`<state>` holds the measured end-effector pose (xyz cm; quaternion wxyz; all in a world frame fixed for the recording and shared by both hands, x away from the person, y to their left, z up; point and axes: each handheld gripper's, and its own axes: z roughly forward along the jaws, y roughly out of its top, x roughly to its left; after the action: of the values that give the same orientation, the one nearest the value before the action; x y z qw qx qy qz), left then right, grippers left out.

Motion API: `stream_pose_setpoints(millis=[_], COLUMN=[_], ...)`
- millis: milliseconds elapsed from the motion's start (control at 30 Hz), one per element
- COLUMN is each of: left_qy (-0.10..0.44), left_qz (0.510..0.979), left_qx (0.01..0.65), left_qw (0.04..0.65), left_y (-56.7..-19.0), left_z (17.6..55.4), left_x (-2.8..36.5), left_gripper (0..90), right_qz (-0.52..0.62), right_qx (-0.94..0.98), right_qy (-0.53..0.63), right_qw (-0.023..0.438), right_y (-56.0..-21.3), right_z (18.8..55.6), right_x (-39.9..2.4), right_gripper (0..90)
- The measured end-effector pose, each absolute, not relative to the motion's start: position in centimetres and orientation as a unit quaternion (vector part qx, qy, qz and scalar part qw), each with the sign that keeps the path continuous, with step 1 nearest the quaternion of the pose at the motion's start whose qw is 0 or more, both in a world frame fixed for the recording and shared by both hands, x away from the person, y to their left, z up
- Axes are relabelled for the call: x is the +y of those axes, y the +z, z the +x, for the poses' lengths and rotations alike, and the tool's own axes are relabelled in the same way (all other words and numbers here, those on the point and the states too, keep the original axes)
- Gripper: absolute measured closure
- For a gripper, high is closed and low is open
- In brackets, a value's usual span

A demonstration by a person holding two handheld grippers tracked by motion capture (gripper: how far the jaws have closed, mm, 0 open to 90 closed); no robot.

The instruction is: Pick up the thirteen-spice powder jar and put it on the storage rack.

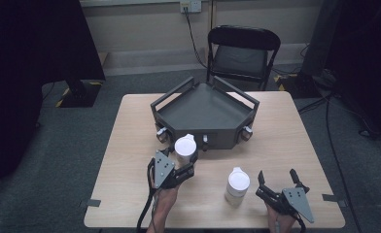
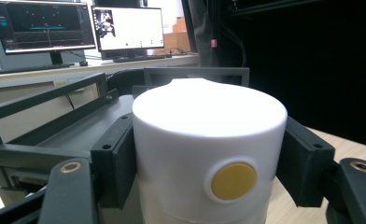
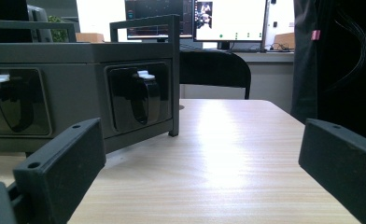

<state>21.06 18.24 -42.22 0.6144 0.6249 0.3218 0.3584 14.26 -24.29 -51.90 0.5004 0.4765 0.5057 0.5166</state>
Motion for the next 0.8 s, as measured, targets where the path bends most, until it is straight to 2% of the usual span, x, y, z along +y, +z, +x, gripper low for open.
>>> stream_pose_setpoints(millis=[800], left_qy=[0.354], left_qz=[0.612], left_qx=[0.331], left_qw=[0.625], left_y=[-39.0], left_z=[24.2], left_x=[18.3], left_gripper=[31.0], right_qz=[0.476], right_qx=[0.506], right_qy=[0.517], right_qw=[0.5], right_y=[-51.9], right_z=[14.3], right_x=[-24.3], right_gripper=[0.0])
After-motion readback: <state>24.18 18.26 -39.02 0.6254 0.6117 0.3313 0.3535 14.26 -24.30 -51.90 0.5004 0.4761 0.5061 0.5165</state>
